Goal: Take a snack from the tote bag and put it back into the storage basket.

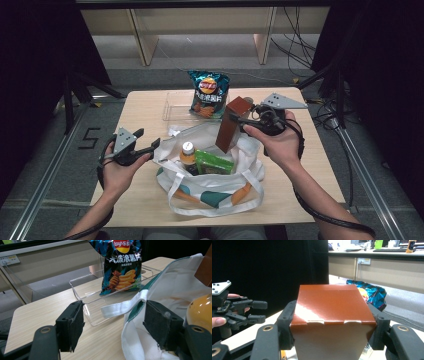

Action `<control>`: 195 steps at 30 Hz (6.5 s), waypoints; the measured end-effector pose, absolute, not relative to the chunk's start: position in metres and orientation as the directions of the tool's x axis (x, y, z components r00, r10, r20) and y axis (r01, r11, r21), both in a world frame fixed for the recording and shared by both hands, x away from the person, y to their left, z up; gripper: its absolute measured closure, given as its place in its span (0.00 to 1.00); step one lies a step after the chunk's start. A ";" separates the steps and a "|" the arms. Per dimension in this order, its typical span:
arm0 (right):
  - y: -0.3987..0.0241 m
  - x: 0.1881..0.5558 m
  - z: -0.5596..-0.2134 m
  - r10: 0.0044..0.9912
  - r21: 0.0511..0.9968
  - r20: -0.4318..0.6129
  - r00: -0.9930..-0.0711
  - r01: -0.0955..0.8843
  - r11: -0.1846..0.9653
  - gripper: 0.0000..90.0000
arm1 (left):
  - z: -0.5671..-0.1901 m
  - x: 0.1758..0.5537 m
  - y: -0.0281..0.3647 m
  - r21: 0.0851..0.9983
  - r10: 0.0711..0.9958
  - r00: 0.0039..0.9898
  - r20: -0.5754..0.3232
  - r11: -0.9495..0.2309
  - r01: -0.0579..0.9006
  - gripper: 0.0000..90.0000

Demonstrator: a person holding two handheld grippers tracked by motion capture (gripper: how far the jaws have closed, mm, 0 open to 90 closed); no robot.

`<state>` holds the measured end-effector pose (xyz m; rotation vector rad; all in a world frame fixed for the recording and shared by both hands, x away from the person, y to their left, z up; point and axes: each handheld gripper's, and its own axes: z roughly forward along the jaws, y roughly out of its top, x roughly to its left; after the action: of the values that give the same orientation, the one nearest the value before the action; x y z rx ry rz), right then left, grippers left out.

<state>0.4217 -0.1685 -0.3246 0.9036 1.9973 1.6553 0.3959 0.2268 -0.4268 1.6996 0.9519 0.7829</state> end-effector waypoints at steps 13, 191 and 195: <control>-0.168 0.430 -0.315 0.713 0.979 0.062 -0.698 0.180 0.091 0.43 | -0.427 0.396 0.226 0.952 0.873 0.483 0.063 -0.198 0.234 0.35; -0.095 0.550 -0.337 0.933 0.965 0.097 -0.346 0.263 -0.003 0.43 | -0.424 0.396 0.227 0.955 0.870 0.489 0.060 -0.192 0.224 0.35; -0.095 0.552 -0.339 0.935 0.967 0.078 -0.345 0.253 0.012 0.43 | -0.425 0.396 0.227 0.958 0.869 0.492 0.055 -0.186 0.220 0.35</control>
<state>0.5522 -0.0947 -0.3388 1.2313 1.6561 1.3686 0.3963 0.2266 -0.4251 1.6888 0.9378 0.7726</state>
